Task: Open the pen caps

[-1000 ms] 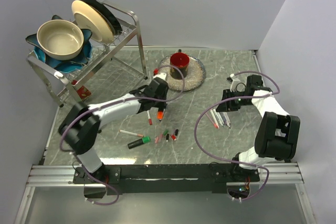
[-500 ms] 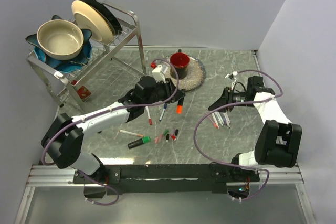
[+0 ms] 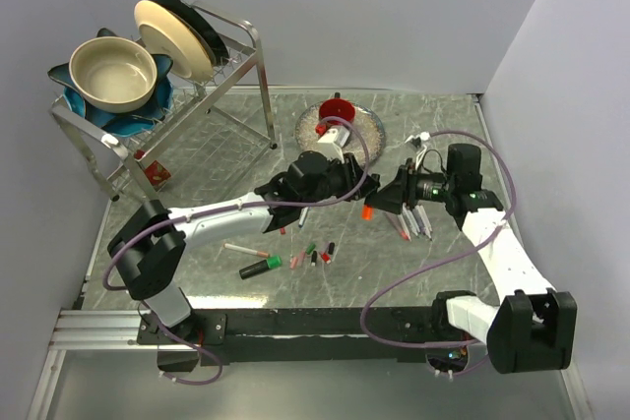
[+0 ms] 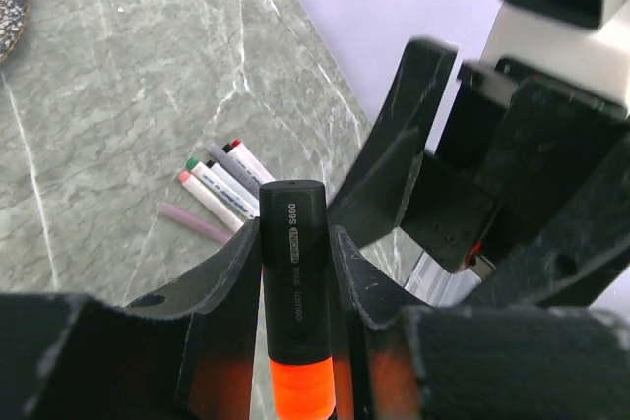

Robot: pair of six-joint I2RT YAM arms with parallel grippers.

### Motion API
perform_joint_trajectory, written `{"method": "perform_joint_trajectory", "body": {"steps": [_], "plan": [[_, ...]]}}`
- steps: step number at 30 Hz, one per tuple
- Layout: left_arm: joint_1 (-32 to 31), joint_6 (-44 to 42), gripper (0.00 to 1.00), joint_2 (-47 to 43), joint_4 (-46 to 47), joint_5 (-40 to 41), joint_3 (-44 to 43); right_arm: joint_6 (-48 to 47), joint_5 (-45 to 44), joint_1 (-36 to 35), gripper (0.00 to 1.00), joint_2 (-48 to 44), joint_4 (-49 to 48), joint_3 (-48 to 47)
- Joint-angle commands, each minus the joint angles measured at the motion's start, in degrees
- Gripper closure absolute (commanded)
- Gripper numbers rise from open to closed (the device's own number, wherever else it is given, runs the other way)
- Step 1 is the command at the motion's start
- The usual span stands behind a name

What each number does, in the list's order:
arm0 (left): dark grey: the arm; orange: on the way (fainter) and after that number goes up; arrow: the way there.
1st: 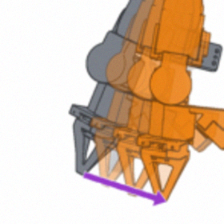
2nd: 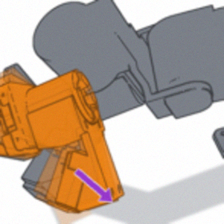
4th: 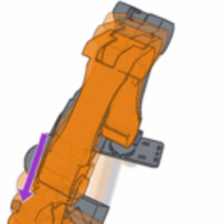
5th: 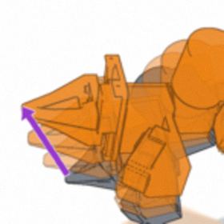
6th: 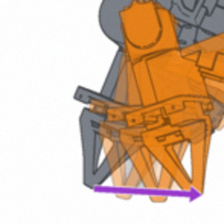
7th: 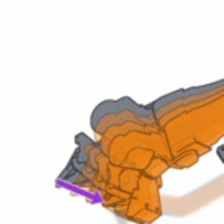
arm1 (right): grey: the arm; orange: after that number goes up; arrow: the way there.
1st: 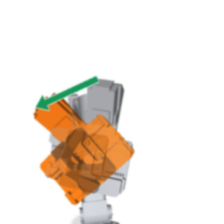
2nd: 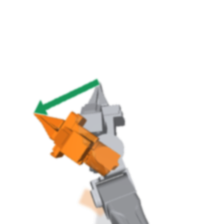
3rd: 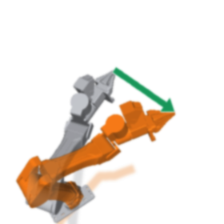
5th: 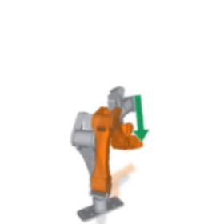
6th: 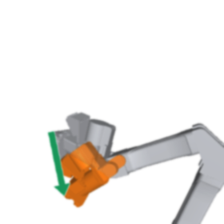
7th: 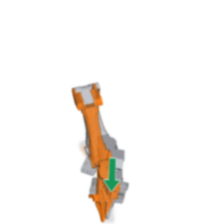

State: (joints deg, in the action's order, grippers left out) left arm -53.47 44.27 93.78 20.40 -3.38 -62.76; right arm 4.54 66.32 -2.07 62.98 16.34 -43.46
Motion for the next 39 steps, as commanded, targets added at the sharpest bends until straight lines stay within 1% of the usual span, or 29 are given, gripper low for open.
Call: {"method": "perform_joint_trajectory", "body": {"steps": [1, 4, 6, 11, 13, 14, 15, 16, 17, 18, 19, 20, 21, 22, 23, 24, 25, 27, 28, 30, 31, 34, 39], "plan": [[-1.02, 0.38, 0.9, 0.97, -0.01, 3.2, -3.59, 11.36, -7.08, -0.31, 0.32, -0.93, -11.67, 1.54], [-1.72, 0.38, 0.9, 1.67, -0.63, 3.38, -4.74, 12.25, -9.89, -0.83, 0.36, -0.76, -11.33, 1.54], [-1.9, 0.46, 0.9, 2.02, -0.54, 4.87, -5.26, 11.81, -10.68, -1.01, 0.42, -0.49, -10.72, 1.36], [-2.34, 0.73, 0.9, 2.02, -0.01, 5.58, -5.44, 11.28, -11.31, -1.28, 0.48, 0.47, -9.66, 0.92], [-2.43, 0.9, 0.9, 2.2, -0.1, 5.23, -5.79, 11.29, -11.39, -1.36, 0.53, 0.65, -9.83, 0.92], [-2.6, 0.99, 0.89, 2.46, -0.01, 5.14, -5.88, 11.63, -11.48, -1.54, 0.62, 0.83, -10.01, 1.01], [-2.6, 0.99, 0.89, 2.46, 0.07, 5.13, -5.97, 11.64, -11.39, -1.54, 0.67, 0.91, -10.18, 1.01], [-2.6, 1.34, 0.88, 2.64, 0.6, 4.79, -5.88, 11.38, -11.13, -1.54, 0.69, 1.18, -10.19, 0.92], [-2.69, 1.52, 0.88, 2.46, 0.86, 4.52, -5.71, 11.29, -11.13, -1.54, 0.76, 1.61, -10.01, 0.75], [-2.78, 1.69, 0.87, 2.38, 1.3, 4.43, -5.53, 11.02, -11.04, -1.54, 0.79, 1.62, -9.66, 0.57], [-2.78, 2.13, 0.84, 2.11, 1.83, 4.08, -5.09, 10.41, -10.95, -1.45, 0.82, 1.71, -9.57, 0.4], [-2.78, 2.22, 0.82, 1.85, 2.35, 4.08, -4.83, 10.06, -11.04, -1.45, 0.9, 1.71, -9.22, 0.14], [-2.78, 2.57, 0.78, 1.59, 2.62, 4.08, -4.56, 9.71, -11.13, -1.45, 0.94, 1.88, -8.52, -0.13], [-2.78, 2.66, 0.68, 0.71, 2.8, 4.08, -3.78, 9.18, -11.13, -1.36, 0.96, 1.88, -8.25, -0.22], [-2.69, 2.75, 0.62, 0.27, 3.5, 4.52, -3.34, 9.09, -10.52, -0.84, 1.0, 1.71, -8.25, -0.39], [-2.69, 2.84, 0.57, -0.34, 3.85, 4.78, -2.81, 9.26, -10.25, -0.57, 1.0, 1.71, -8.34, -0.39], [-2.6, 2.75, 0.46, -1.65, 4.2, 5.04, -1.5, 9.35, -10.08, -0.14, 1.0, 1.62, -8.43, -0.31], [-2.51, 2.49, 0.38, -3.15, 5.34, 5.66, -0.09, 9.52, -8.94, 1.01, 1.0, 1.44, -8.78, -0.22], [-2.34, 2.49, 0.32, -4.55, 5.52, 5.75, 1.14, 10.22, -8.5, 1.53, 1.0, 1.53, -9.13, -0.13], [-1.9, 2.66, 0.27, -5.79, 5.7, 5.66, 2.2, 10.58, -7.45, 1.8, 1.0, 1.27, -9.39, 0.22], [-1.81, 2.66, 0.24, -7.02, 5.79, 5.4, 3.42, 11.1, -7.18, 3.54, 1.0, 1.18, -9.83, 0.31], [-1.46, 2.93, 0.2, -8.52, 5.87, 3.91, 6.06, 13.47, -5.68, 5.4, 1.0, 0.65, -12.11, 1.19], [-1.55, 3.98, 0.2, -7.3, 6.93, -3.82, 8.0, 17.61, -4.27, 7.6, 1.0, 0.56, -16.25, 3.38]]}}
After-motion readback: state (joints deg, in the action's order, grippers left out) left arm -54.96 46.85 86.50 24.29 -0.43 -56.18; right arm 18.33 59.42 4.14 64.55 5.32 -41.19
